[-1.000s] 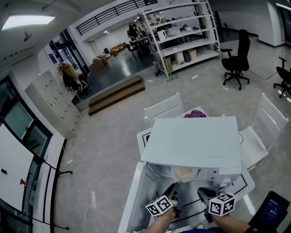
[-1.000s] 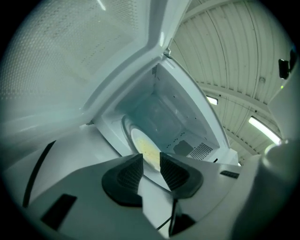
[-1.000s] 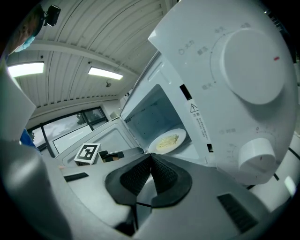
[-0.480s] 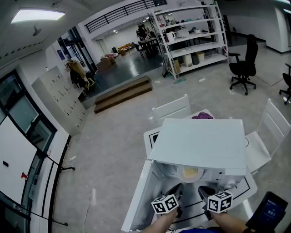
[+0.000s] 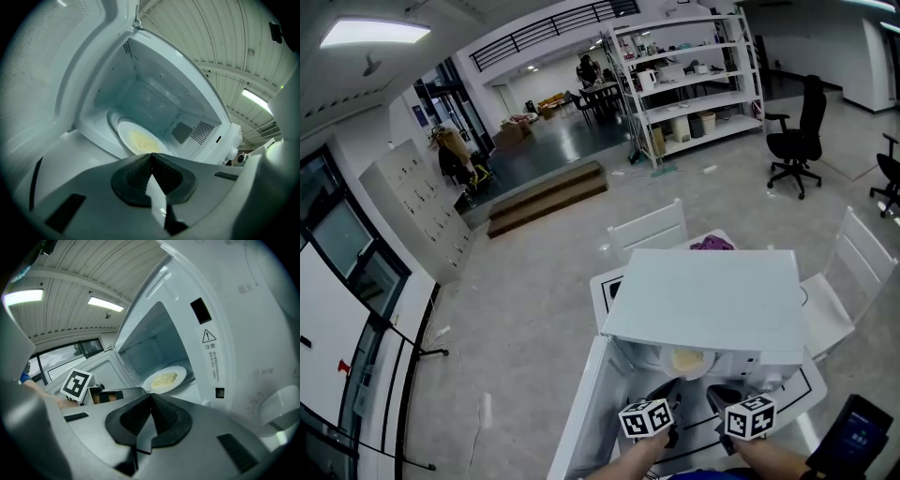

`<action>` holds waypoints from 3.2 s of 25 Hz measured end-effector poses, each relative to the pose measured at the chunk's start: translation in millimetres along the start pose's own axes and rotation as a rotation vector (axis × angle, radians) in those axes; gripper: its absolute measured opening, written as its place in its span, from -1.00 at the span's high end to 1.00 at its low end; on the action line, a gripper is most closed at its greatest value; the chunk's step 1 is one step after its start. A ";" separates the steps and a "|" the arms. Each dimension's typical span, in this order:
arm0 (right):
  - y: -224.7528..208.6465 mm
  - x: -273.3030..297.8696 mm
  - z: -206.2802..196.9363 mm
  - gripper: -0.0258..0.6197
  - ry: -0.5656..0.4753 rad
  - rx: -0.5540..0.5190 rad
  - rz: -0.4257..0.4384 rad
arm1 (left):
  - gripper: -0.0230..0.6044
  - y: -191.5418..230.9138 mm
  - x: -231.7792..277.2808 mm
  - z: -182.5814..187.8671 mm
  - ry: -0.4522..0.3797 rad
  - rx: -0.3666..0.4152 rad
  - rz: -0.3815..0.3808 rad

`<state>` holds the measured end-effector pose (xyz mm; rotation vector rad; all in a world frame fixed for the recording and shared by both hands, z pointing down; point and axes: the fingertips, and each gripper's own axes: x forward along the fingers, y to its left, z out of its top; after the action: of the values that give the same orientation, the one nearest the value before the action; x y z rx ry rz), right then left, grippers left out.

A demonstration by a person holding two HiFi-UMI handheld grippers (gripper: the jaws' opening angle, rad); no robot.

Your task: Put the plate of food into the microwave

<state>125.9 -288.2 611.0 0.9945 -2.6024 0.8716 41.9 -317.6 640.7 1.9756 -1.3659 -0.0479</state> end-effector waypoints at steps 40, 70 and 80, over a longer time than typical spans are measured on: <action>-10.5 -38.5 -6.8 0.92 -0.018 0.001 -0.018 | 0.91 14.9 45.5 26.4 -0.006 -0.049 0.081; 29.4 -63.7 -9.8 0.92 -0.096 0.014 0.010 | 0.91 -29.2 -67.8 18.6 -0.106 0.102 0.018; 64.6 -79.6 -24.5 0.92 -0.117 0.001 -0.016 | 0.91 -43.5 -110.6 4.0 -0.107 0.127 -0.027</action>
<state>142.1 -192.6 569.8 1.0959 -2.6861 0.8348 26.7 -220.6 573.5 2.1237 -1.4412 -0.0822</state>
